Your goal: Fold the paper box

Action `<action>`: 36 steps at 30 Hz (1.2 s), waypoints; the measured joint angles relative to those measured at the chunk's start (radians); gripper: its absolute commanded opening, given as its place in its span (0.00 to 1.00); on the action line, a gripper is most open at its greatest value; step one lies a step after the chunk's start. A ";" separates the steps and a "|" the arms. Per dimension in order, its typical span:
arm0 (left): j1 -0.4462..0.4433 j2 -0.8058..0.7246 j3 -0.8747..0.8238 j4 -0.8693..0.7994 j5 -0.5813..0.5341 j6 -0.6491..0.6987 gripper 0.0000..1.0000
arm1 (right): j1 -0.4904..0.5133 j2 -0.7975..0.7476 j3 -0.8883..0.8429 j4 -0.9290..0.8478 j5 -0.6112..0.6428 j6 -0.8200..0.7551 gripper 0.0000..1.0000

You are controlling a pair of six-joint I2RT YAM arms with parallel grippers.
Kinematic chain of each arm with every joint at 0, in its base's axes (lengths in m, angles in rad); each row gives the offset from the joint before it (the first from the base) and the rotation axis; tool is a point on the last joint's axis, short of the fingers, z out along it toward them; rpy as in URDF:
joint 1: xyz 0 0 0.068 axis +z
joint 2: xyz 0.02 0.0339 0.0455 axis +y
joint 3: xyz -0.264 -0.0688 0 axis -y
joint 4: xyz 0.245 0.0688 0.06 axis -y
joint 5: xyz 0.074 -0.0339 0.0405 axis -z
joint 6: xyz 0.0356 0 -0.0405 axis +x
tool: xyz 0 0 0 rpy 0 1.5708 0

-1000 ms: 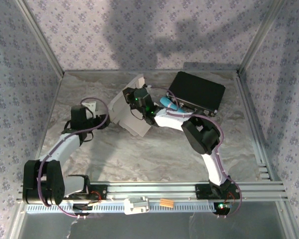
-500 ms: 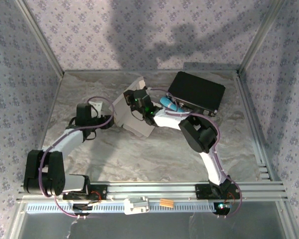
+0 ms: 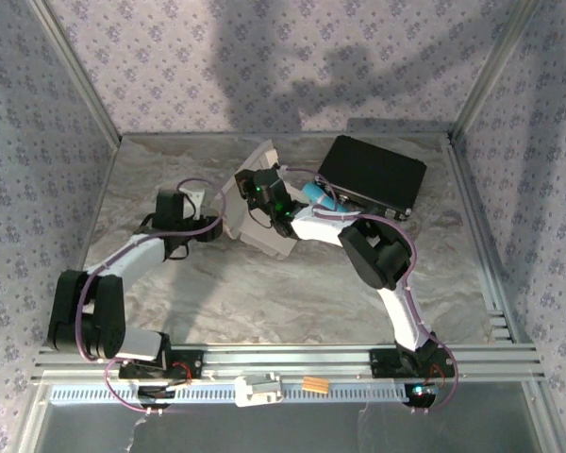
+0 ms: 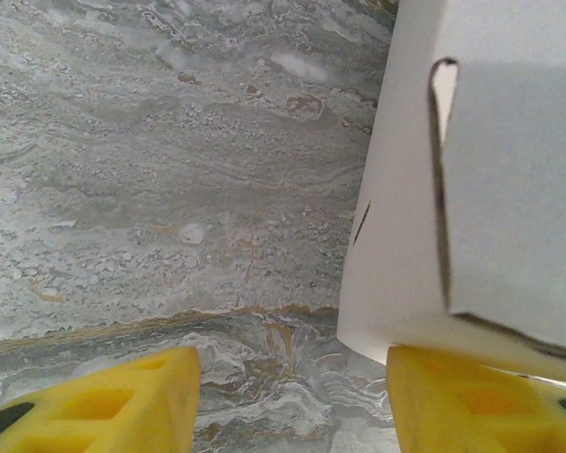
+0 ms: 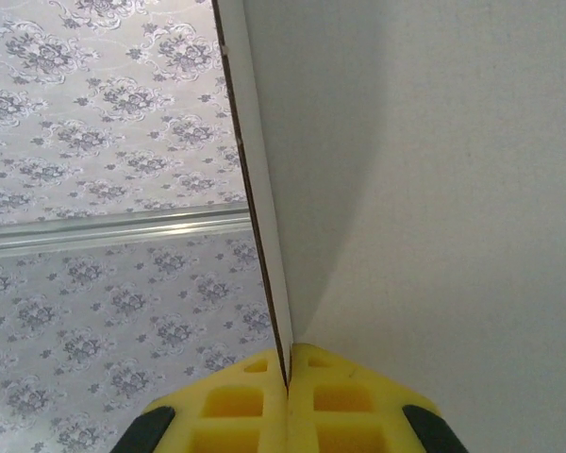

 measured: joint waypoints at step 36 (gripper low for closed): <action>-0.171 -0.261 -0.012 -0.098 -0.363 -0.134 0.77 | 0.013 -0.005 0.038 -0.150 0.000 0.089 0.00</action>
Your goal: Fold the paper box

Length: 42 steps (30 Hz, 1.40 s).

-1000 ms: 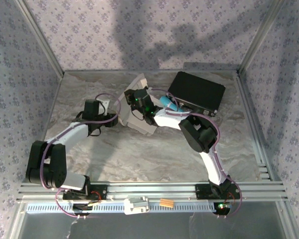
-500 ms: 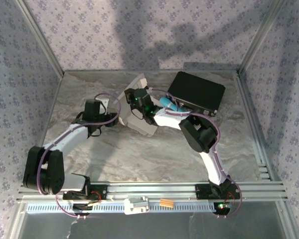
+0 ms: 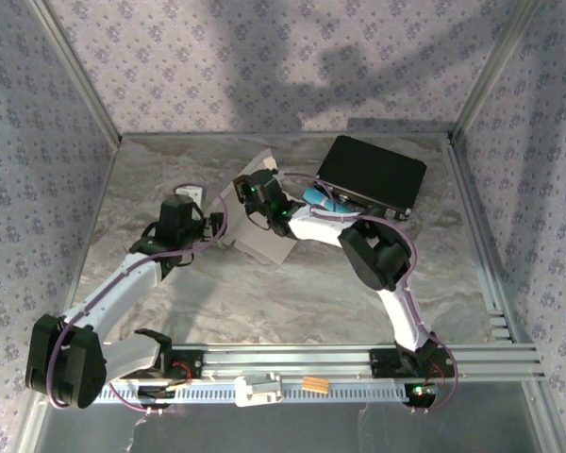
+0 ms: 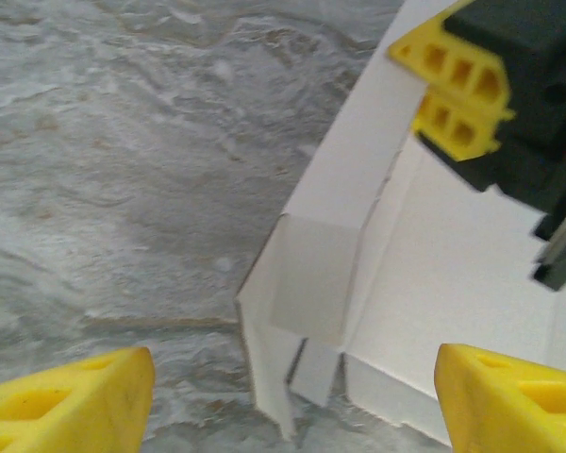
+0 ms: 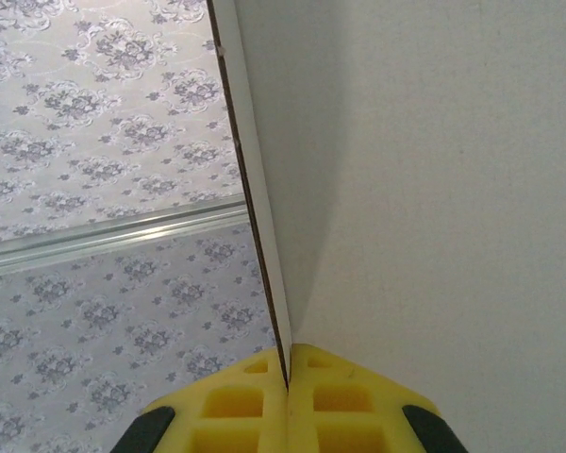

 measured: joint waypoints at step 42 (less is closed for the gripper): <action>0.029 0.108 0.088 -0.049 -0.066 0.218 0.00 | -0.077 -0.146 0.106 -0.396 -0.182 0.060 0.50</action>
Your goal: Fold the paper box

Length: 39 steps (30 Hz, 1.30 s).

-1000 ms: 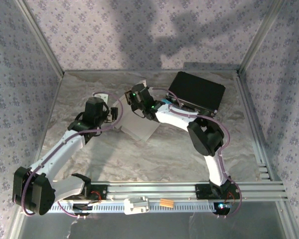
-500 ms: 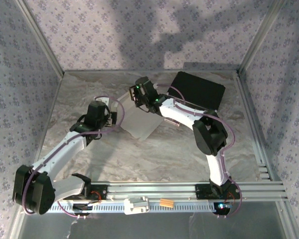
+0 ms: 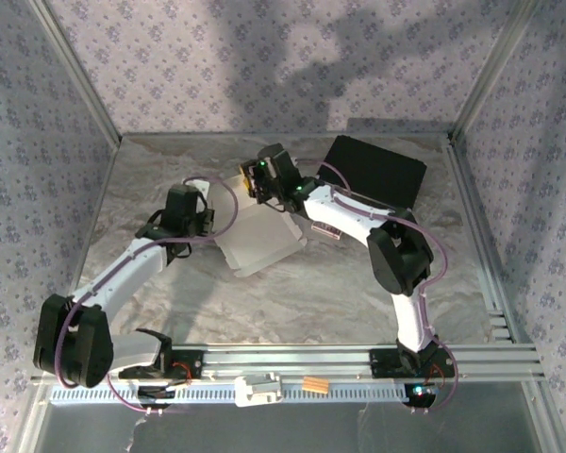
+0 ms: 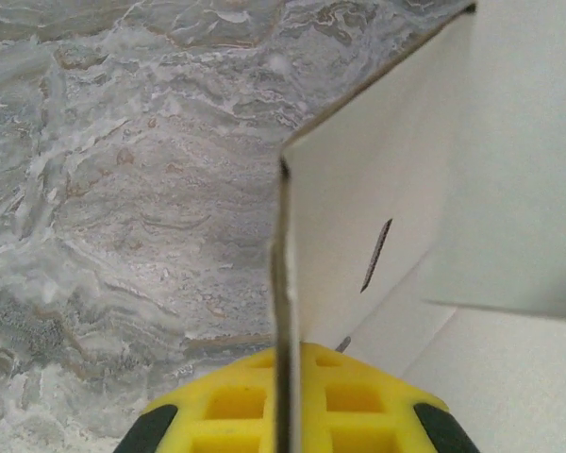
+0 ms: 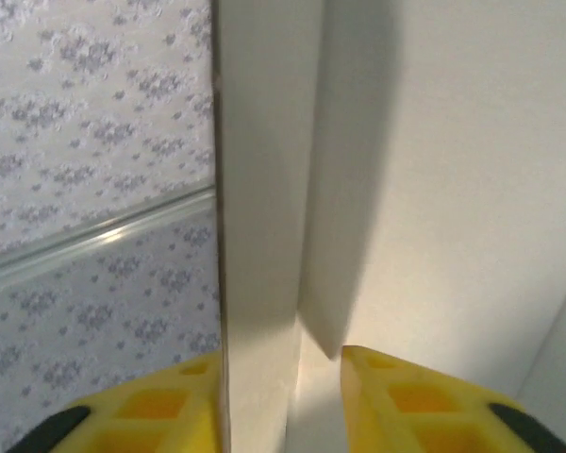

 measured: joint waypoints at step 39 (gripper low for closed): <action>0.126 0.042 0.005 0.008 0.265 0.136 0.00 | -0.121 0.078 0.151 -0.196 -0.380 -0.113 0.25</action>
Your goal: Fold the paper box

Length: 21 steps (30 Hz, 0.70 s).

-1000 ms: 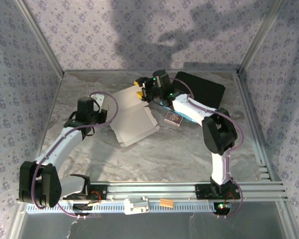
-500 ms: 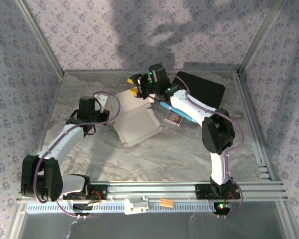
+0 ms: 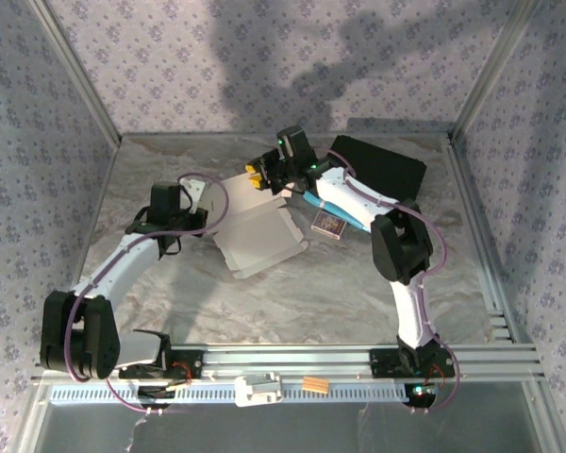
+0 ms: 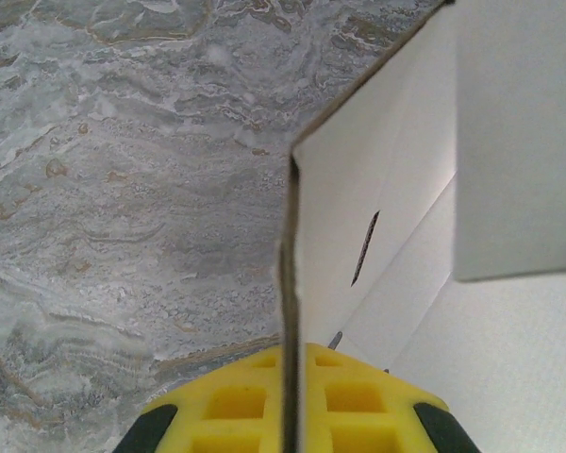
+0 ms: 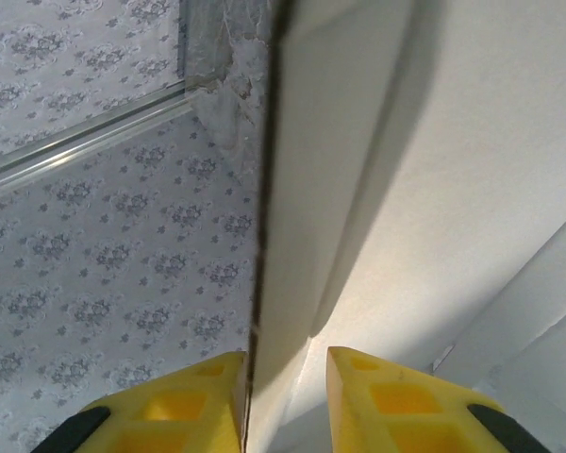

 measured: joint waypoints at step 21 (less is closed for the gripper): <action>0.001 -0.053 0.020 -0.034 -0.005 -0.111 0.59 | 0.032 -0.033 -0.156 0.119 0.137 0.133 0.00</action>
